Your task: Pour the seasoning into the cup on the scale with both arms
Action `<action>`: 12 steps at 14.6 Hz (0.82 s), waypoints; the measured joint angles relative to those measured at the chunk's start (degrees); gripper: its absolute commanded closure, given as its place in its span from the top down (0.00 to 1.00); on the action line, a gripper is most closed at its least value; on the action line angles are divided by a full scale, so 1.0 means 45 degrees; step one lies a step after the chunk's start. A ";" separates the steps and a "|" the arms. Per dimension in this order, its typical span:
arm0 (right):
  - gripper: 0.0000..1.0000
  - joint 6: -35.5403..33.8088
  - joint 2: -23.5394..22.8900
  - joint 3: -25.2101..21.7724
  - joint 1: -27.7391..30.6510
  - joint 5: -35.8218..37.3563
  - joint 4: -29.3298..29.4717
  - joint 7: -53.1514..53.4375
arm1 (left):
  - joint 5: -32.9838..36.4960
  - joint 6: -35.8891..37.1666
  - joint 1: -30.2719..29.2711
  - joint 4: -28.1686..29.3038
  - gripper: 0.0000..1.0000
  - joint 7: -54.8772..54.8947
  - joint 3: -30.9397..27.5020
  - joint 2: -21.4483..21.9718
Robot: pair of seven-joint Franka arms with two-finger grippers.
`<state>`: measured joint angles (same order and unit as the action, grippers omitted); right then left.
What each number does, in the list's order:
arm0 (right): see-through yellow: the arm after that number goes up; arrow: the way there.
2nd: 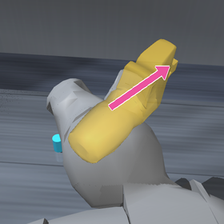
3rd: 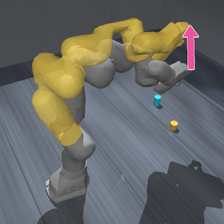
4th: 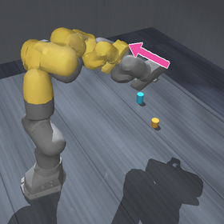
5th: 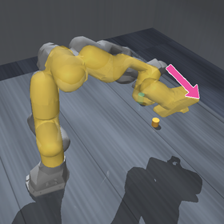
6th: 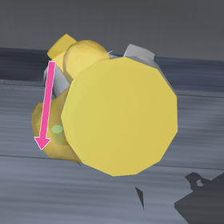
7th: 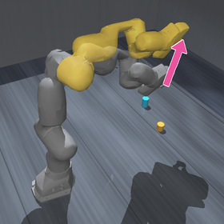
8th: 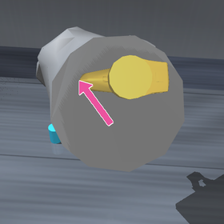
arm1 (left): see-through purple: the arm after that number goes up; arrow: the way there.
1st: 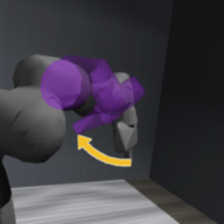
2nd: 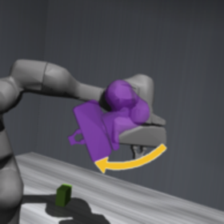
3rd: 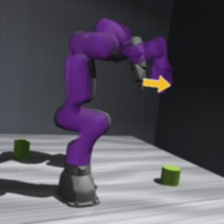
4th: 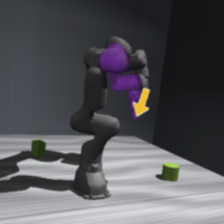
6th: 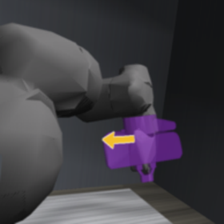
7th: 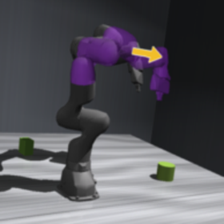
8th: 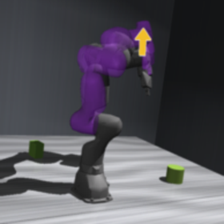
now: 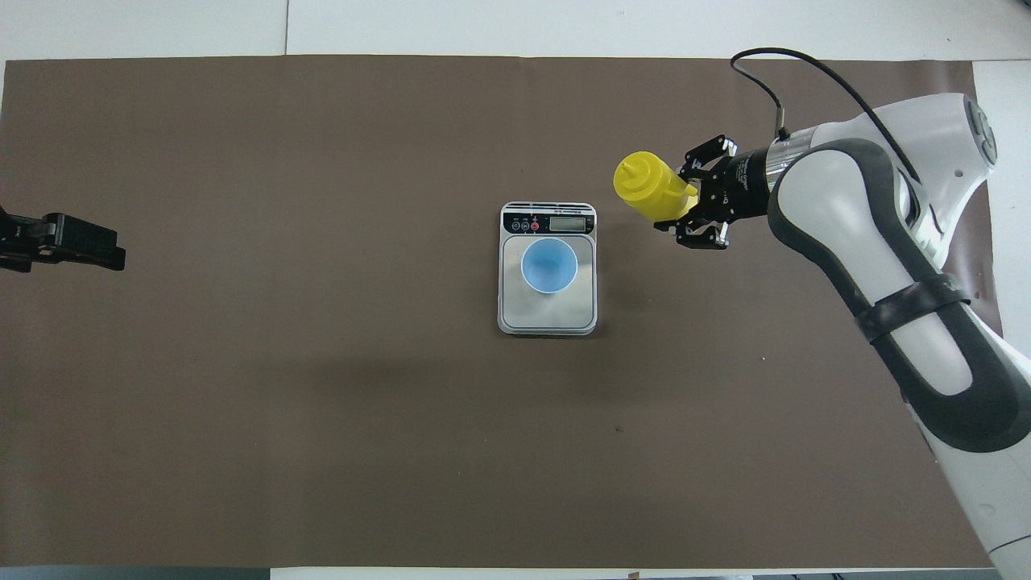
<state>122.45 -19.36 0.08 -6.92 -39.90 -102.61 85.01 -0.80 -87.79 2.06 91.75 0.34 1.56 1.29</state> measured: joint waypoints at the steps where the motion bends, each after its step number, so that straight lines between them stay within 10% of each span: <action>1: 0.00 0.0216 0.0010 -0.0001 -0.0134 0.0452 -0.0217 0.0000 | 0.0000 0.0000 0.0000 0.0000 1.00 0.0000 0.0000 0.0000; 12: 0.00 0.0334 0.0394 0.0001 -0.1774 0.6808 0.0178 0.4123 | 0.0000 0.0000 0.0000 0.0000 1.00 0.0000 0.0000 0.0000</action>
<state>123.95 -17.58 0.09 -14.91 -9.27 -101.81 103.57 -0.80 -87.79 2.06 91.75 0.34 1.56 1.29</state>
